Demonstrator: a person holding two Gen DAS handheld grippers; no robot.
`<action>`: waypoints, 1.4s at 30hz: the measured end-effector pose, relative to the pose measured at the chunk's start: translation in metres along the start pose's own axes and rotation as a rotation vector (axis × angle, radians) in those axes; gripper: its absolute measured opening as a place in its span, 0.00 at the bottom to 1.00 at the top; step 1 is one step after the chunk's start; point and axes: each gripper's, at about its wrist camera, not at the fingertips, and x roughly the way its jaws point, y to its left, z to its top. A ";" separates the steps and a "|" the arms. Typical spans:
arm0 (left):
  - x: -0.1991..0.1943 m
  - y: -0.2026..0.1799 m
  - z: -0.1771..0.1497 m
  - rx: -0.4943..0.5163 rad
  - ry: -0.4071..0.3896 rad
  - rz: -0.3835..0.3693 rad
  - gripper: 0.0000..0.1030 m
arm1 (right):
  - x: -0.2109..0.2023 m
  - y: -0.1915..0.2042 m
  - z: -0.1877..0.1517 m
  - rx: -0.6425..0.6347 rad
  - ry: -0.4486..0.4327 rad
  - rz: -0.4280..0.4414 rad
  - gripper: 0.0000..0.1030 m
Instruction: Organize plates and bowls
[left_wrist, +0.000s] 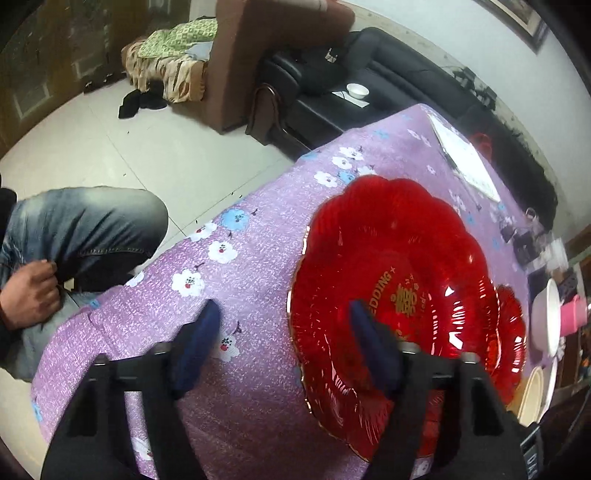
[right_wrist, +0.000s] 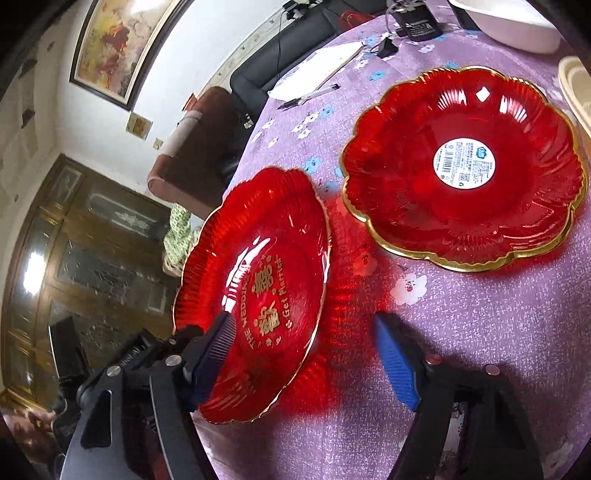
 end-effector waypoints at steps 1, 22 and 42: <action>0.000 -0.001 0.000 0.003 -0.001 -0.005 0.49 | 0.001 -0.002 0.002 0.008 0.001 0.006 0.70; -0.007 0.002 -0.010 0.025 0.031 -0.056 0.09 | 0.002 -0.005 -0.001 -0.031 0.023 -0.027 0.15; -0.057 0.067 -0.096 0.073 0.075 -0.015 0.15 | -0.049 -0.009 -0.083 -0.130 0.142 0.009 0.20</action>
